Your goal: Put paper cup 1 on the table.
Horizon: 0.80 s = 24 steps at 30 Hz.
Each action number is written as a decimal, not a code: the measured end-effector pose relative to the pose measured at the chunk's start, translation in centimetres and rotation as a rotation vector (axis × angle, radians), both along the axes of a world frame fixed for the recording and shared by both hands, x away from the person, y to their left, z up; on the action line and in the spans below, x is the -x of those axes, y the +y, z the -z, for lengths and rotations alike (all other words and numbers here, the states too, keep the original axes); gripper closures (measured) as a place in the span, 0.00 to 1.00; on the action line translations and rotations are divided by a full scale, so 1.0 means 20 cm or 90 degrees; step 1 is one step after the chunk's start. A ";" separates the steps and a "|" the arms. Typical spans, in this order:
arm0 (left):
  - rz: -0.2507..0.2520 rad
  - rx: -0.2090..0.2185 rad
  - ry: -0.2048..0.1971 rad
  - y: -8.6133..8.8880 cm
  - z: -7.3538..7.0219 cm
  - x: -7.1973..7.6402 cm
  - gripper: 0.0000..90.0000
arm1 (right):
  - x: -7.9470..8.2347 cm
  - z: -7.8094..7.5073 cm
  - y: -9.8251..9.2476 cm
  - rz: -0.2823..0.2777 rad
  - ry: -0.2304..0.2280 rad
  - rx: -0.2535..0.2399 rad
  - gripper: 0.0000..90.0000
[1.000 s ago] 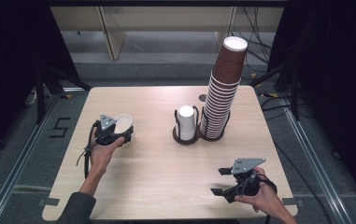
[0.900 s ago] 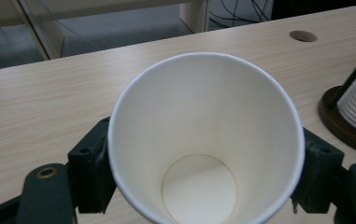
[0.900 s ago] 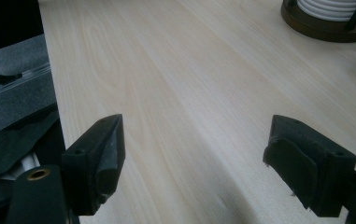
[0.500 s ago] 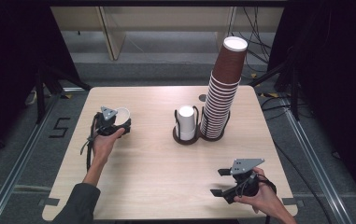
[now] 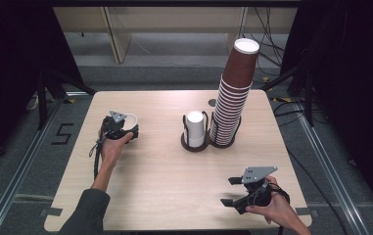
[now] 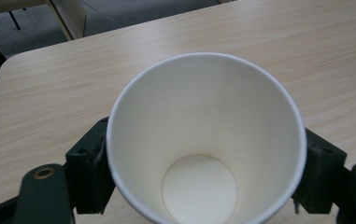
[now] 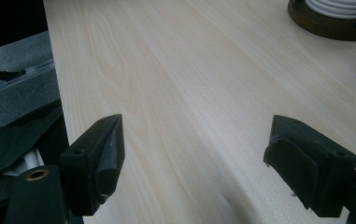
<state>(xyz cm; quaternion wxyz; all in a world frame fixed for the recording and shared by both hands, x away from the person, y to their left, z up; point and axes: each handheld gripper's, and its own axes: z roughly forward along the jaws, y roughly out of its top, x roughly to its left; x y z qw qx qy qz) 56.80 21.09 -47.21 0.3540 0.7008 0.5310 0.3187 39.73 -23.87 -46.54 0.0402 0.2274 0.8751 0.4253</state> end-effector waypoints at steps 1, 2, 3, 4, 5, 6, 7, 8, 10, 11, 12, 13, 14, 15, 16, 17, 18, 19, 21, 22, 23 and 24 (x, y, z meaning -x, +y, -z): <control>0.001 0.002 0.000 0.00 0.00 0.00 0.24 | 0.00 0.00 0.00 0.000 0.000 0.000 0.22; 0.001 0.002 -0.001 0.00 0.00 0.00 0.24 | 0.00 0.00 0.00 0.000 0.001 0.000 0.22; 0.002 0.007 0.001 -0.01 0.01 -0.01 0.23 | 0.00 0.00 0.00 0.000 -0.001 -0.001 0.22; 0.001 0.012 0.006 -0.01 0.01 -0.01 0.20 | 0.00 0.00 0.00 -0.001 -0.002 -0.001 0.22; 0.004 0.013 0.009 0.00 0.02 -0.01 0.14 | 0.00 0.00 0.00 -0.002 -0.002 -0.002 0.22; 0.006 0.013 0.010 0.00 0.02 -0.01 0.13 | 0.00 0.00 0.00 0.000 0.003 -0.002 0.22; 0.008 0.017 0.008 0.00 0.03 0.00 0.18 | 0.00 0.00 0.00 0.000 0.003 -0.002 0.22; 0.008 0.018 0.006 0.01 0.04 0.00 0.17 | 0.00 0.00 0.00 -0.001 -0.002 -0.002 0.22; 0.003 0.029 0.007 0.02 0.05 0.01 0.17 | 0.00 0.00 0.00 0.002 0.008 -0.003 0.22; 0.003 0.037 0.008 0.03 0.06 0.01 0.15 | 0.01 0.00 0.00 0.004 0.014 -0.003 0.22; 0.000 0.044 0.009 0.04 0.06 0.02 0.17 | 0.01 0.00 0.00 0.002 0.012 -0.001 0.22; 0.002 0.049 0.010 0.05 0.07 0.02 0.16 | 0.01 0.00 0.00 0.000 0.014 0.000 0.22; 0.001 0.056 0.011 0.05 0.07 0.03 0.16 | 0.01 0.01 0.01 -0.002 0.015 0.000 0.22; 0.008 0.055 0.016 0.05 0.07 0.04 0.16 | 0.00 0.01 0.01 -0.001 0.013 0.001 0.22; 0.010 0.060 0.018 0.05 0.07 0.04 0.16 | 0.00 0.01 0.01 -0.011 0.004 0.001 0.22; 0.014 0.059 0.021 0.05 0.07 0.05 0.16 | 0.00 0.01 0.01 -0.011 0.004 0.001 0.22; 0.011 0.064 0.020 0.06 0.07 0.05 0.16 | 0.01 0.01 0.01 0.007 0.025 0.002 0.22; 0.006 0.070 0.018 0.06 0.07 0.06 0.16 | 0.00 0.01 0.01 0.002 0.016 0.004 0.22; 0.005 0.076 0.021 0.07 0.08 0.06 0.16 | 0.00 0.01 0.01 0.003 0.017 0.005 0.22; 0.008 0.080 0.028 0.07 0.08 0.08 0.16 | 0.01 0.01 0.01 0.004 0.021 0.003 0.22; 0.007 0.080 0.026 0.07 0.09 0.08 0.16 | 0.01 0.01 0.01 0.000 0.015 0.002 0.22; 0.012 0.080 0.032 0.08 0.09 0.09 0.16 | 0.01 0.01 0.01 0.000 0.015 0.003 0.22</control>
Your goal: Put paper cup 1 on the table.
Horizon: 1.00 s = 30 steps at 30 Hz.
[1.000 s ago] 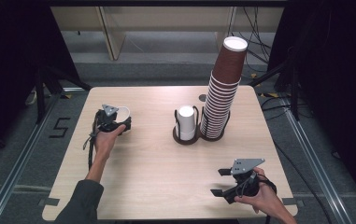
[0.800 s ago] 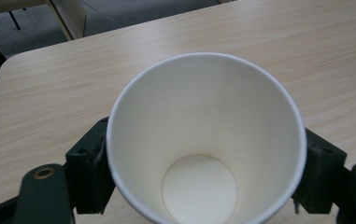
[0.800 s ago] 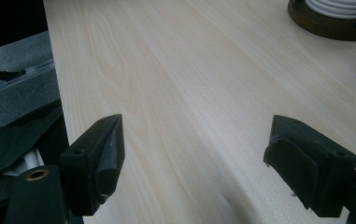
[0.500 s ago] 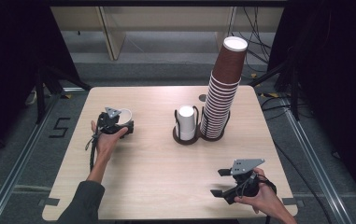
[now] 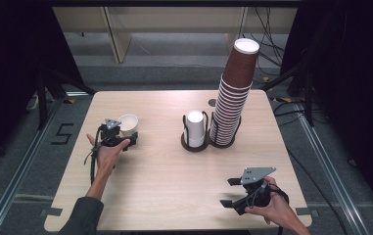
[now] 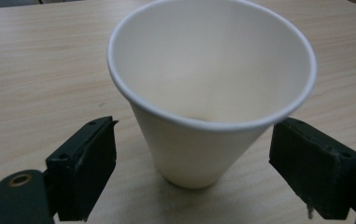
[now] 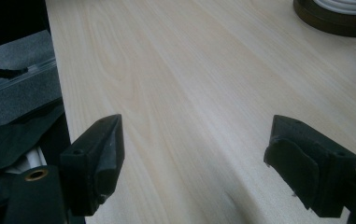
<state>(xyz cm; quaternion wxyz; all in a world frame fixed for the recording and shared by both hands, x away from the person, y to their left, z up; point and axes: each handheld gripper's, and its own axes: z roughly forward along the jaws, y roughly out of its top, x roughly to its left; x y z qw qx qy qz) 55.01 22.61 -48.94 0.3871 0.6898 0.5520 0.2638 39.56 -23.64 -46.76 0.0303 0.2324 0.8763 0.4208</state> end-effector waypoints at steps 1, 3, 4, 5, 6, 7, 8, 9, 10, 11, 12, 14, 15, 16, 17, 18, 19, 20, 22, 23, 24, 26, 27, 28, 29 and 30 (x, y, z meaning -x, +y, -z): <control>0.005 0.006 -0.001 0.00 0.00 0.01 0.16 | 0.00 0.00 0.00 -0.001 -0.002 0.000 0.22; 0.010 0.000 0.002 0.00 0.00 0.02 0.16 | 0.00 0.00 0.00 0.006 0.007 0.001 0.22; 0.010 0.001 0.004 0.00 0.00 0.03 0.16 | 0.00 0.00 0.00 0.007 0.011 -0.001 0.22; 0.009 0.003 0.006 0.00 0.00 0.04 0.16 | 0.00 0.00 0.00 0.008 0.008 0.001 0.22; 0.009 0.003 0.006 0.00 0.00 0.04 0.16 | 0.00 0.00 0.00 0.008 0.008 0.001 0.22; 0.011 0.006 0.015 0.00 -0.01 0.05 0.16 | 0.00 -0.01 0.00 0.003 0.004 -0.003 0.22; 0.008 0.005 0.014 0.00 -0.01 0.07 0.16 | 0.00 -0.01 0.00 -0.002 -0.003 -0.002 0.22; 0.009 0.004 0.014 0.00 -0.02 0.08 0.16 | 0.00 -0.01 0.00 0.000 -0.004 -0.003 0.22; 0.009 0.001 0.014 0.00 -0.02 0.09 0.16 | 0.00 -0.01 -0.01 0.001 -0.009 -0.005 0.22; 0.009 0.001 0.014 0.00 -0.02 0.09 0.16 | 0.00 -0.01 -0.01 0.001 -0.009 -0.005 0.22; 0.012 -0.004 0.022 0.01 -0.02 0.12 0.16 | -0.01 -0.01 -0.01 0.003 -0.009 -0.006 0.22; 0.011 -0.009 0.023 0.01 -0.04 0.15 0.16 | -0.01 -0.02 -0.02 0.007 -0.005 -0.009 0.22; 0.014 -0.010 0.020 0.00 -0.05 0.18 0.16 | -0.01 -0.02 -0.02 0.009 -0.007 -0.011 0.22; 0.015 -0.008 0.016 0.00 -0.06 0.19 0.16 | -0.01 -0.03 -0.03 0.012 -0.017 -0.012 0.22; 0.016 -0.009 0.013 0.00 -0.07 0.23 0.16 | -0.01 -0.03 -0.03 0.014 -0.015 -0.014 0.22; 0.017 -0.012 0.012 0.01 -0.08 0.25 0.16 | -0.01 -0.03 -0.04 0.020 -0.014 -0.016 0.22; 0.017 -0.016 0.007 0.00 -0.10 0.28 0.16 | -0.01 -0.04 -0.04 0.021 -0.020 -0.014 0.22; 0.017 -0.020 0.011 0.00 -0.10 0.30 0.16 | -0.01 -0.04 -0.05 0.025 -0.016 -0.019 0.22; 0.017 -0.013 -0.002 0.00 -0.13 0.35 0.16 | -0.02 -0.04 -0.05 0.029 -0.017 -0.018 0.22; 0.018 -0.005 -0.006 -0.01 -0.14 0.38 0.16 | -0.02 -0.04 -0.05 0.030 -0.016 -0.018 0.22; 0.020 -0.002 -0.006 -0.01 -0.15 0.40 0.16 | -0.02 -0.04 -0.05 0.026 -0.017 -0.019 0.22; 0.032 0.001 -0.014 -0.02 -0.16 0.47 0.16 | -0.02 -0.04 -0.05 0.030 -0.016 -0.021 0.22; 0.034 0.003 -0.020 -0.02 -0.17 0.49 0.16 | -0.02 -0.04 -0.05 0.033 -0.015 -0.021 0.22; 0.034 0.003 -0.020 -0.02 -0.17 0.49 0.16 | -0.02 -0.04 -0.05 0.033 -0.015 -0.021 0.22; 0.042 0.012 -0.023 -0.03 -0.17 0.53 0.16 | -0.02 -0.04 -0.05 0.037 -0.017 -0.021 0.22; 0.051 0.029 -0.029 -0.04 -0.18 0.58 0.16 | -0.03 -0.04 -0.05 0.035 -0.023 -0.021 0.21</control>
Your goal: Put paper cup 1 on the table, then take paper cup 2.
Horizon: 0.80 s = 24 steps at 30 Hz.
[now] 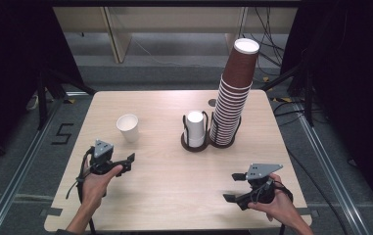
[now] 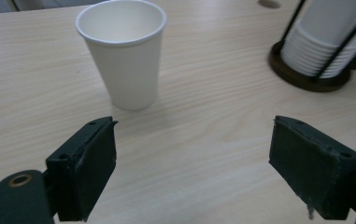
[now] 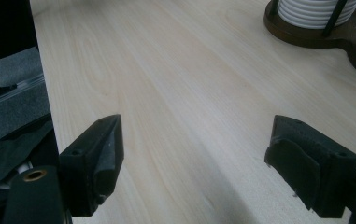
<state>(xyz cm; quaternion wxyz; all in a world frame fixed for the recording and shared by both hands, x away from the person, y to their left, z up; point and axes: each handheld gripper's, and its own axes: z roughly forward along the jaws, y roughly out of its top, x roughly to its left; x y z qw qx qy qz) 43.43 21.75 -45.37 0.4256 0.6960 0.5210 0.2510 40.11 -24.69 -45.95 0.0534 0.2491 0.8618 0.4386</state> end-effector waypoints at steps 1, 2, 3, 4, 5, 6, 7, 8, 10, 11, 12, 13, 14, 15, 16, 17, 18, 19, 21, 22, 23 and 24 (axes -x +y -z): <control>0.005 0.011 -0.006 -0.01 0.00 0.03 0.16 | 0.00 0.00 0.00 0.001 -0.001 0.000 0.21; 0.015 0.019 -0.009 -0.02 0.00 0.06 0.16 | 0.00 0.00 0.00 0.003 -0.001 -0.001 0.21; 0.021 0.023 -0.012 -0.03 0.01 0.08 0.16 | 0.00 0.00 0.00 0.001 0.001 -0.001 0.21; 0.025 0.027 -0.014 -0.05 0.02 0.11 0.16 | -0.01 0.00 0.00 0.001 0.004 -0.003 0.21; 0.035 0.031 -0.015 -0.06 0.03 0.15 0.16 | 0.00 0.00 0.00 0.010 0.009 -0.009 0.21; 0.038 0.038 -0.019 -0.07 0.04 0.16 0.16 | -0.01 -0.01 -0.01 0.011 0.006 -0.012 0.21; 0.042 0.035 -0.022 -0.09 0.05 0.19 0.16 | -0.01 -0.01 -0.02 0.014 -0.004 -0.011 0.21; 0.050 0.029 -0.022 -0.10 0.05 0.21 0.16 | -0.01 -0.02 -0.02 0.019 -0.003 -0.013 0.21; 0.062 0.024 -0.026 -0.12 0.07 0.26 0.16 | -0.01 -0.06 -0.04 0.040 -0.006 -0.023 0.20; 0.068 0.024 -0.025 -0.14 0.08 0.28 0.16 | -0.01 -0.06 -0.04 0.041 -0.014 -0.026 0.20; 0.075 0.025 -0.022 -0.14 0.09 0.30 0.16 | -0.02 -0.08 -0.05 0.052 -0.021 -0.029 0.20; 0.081 0.030 -0.023 -0.16 0.10 0.32 0.16 | -0.03 -0.10 -0.06 0.067 -0.027 -0.027 0.20; 0.082 0.023 -0.026 -0.16 0.11 0.33 0.16 | -0.04 -0.12 -0.07 0.084 -0.035 -0.032 0.19; 0.092 0.020 -0.028 -0.17 0.12 0.35 0.16 | -0.04 -0.14 -0.08 0.090 -0.038 -0.037 0.19; 0.092 0.019 -0.033 -0.18 0.12 0.36 0.16 | -0.06 -0.16 -0.08 0.096 -0.038 -0.050 0.19; 0.096 0.017 -0.032 -0.19 0.14 0.38 0.16 | -0.06 -0.18 -0.09 0.109 -0.038 -0.051 0.19; 0.100 0.016 -0.031 -0.20 0.14 0.39 0.16 | -0.08 -0.22 -0.10 0.116 -0.064 -0.051 0.19; 0.107 0.015 -0.027 -0.20 0.15 0.40 0.16 | -0.09 -0.24 -0.11 0.121 -0.068 -0.050 0.19; 0.116 0.009 -0.022 -0.22 0.17 0.42 0.16 | -0.12 -0.29 -0.12 0.137 -0.073 -0.058 0.19; 0.117 0.011 -0.022 -0.22 0.17 0.42 0.16 | -0.13 -0.33 -0.12 0.151 -0.076 -0.064 0.19; 0.119 -0.001 -0.021 -0.22 0.17 0.43 0.16 | -0.15 -0.34 -0.12 0.155 -0.080 -0.072 0.19; 0.119 0.001 -0.021 -0.23 0.18 0.43 0.16 | -0.16 -0.38 -0.13 0.168 -0.082 -0.071 0.18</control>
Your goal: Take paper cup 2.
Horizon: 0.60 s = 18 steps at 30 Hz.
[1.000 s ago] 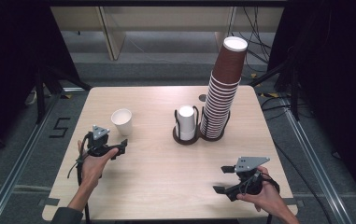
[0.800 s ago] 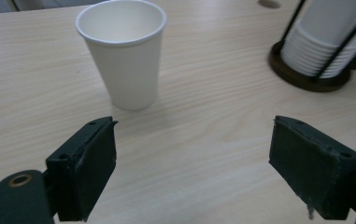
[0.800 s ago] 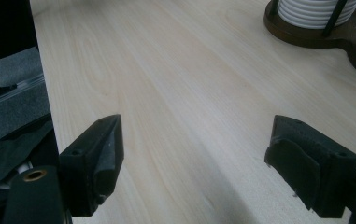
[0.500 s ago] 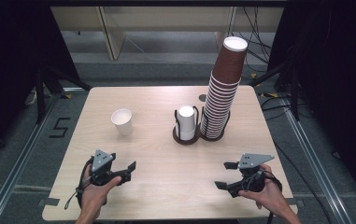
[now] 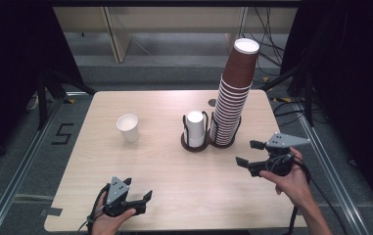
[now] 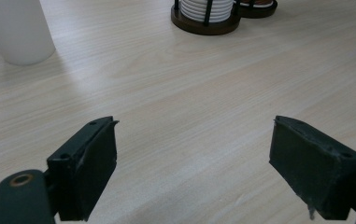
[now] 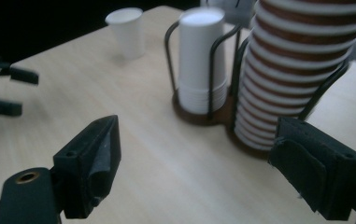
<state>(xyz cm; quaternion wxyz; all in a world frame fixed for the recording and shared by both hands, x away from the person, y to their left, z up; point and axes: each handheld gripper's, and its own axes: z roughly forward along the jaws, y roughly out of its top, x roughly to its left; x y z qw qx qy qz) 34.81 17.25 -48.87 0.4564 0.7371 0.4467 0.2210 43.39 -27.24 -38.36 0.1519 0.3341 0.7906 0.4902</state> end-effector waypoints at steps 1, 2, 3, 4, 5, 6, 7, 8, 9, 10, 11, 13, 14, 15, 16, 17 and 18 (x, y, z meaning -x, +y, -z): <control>0.003 0.004 -0.001 0.00 0.00 0.00 0.16 | -0.01 -0.02 0.00 -0.002 -0.004 -0.002 0.18; 0.000 0.002 -0.001 0.00 0.01 0.01 0.16 | -0.03 -0.05 -0.01 0.001 -0.018 -0.001 0.18; 0.002 0.003 -0.002 0.00 0.02 0.01 0.16 | -0.05 -0.07 -0.01 0.008 -0.013 -0.007 0.18; 0.004 0.003 -0.003 0.00 0.02 0.00 0.16 | -0.07 -0.11 -0.01 0.020 -0.015 -0.007 0.17; 0.005 0.003 0.002 -0.01 0.03 0.01 0.16 | -0.08 -0.13 -0.01 0.028 -0.029 -0.009 0.18; 0.007 0.000 0.004 0.00 0.03 0.00 0.16 | -0.10 -0.16 -0.01 0.026 -0.036 -0.010 0.18; 0.008 -0.005 0.005 0.00 0.04 0.00 0.16 | -0.12 -0.18 -0.02 0.031 -0.038 -0.011 0.17; 0.010 -0.006 0.005 0.00 0.04 0.00 0.16 | -0.14 -0.22 -0.03 0.038 -0.044 -0.012 0.17; 0.008 -0.008 0.005 0.00 0.04 0.00 0.16 | -0.16 -0.25 -0.03 0.034 -0.040 -0.024 0.17; 0.007 -0.009 0.009 0.00 0.05 0.00 0.16 | -0.17 -0.27 -0.03 0.040 -0.046 -0.023 0.17; 0.009 -0.008 0.009 0.00 0.05 0.00 0.16 | -0.19 -0.31 -0.04 0.042 -0.053 -0.033 0.17; 0.009 -0.008 0.009 -0.01 0.06 -0.01 0.16 | -0.22 -0.36 -0.04 0.049 -0.051 -0.042 0.17; 0.012 -0.005 0.012 -0.01 0.06 -0.01 0.16 | -0.24 -0.39 -0.05 0.053 -0.062 -0.048 0.17; 0.013 -0.006 0.013 -0.01 0.06 -0.01 0.16 | -0.26 -0.42 -0.05 0.059 -0.065 -0.044 0.17; 0.016 -0.013 0.014 -0.01 0.06 -0.01 0.16 | -0.28 -0.45 -0.05 0.065 -0.061 -0.051 0.17; 0.016 -0.013 0.014 -0.01 0.06 -0.01 0.16 | -0.29 -0.47 -0.05 0.067 -0.068 -0.050 0.17; 0.016 -0.013 0.014 -0.01 0.06 -0.01 0.16 | -0.31 -0.49 -0.05 0.071 -0.072 -0.046 0.17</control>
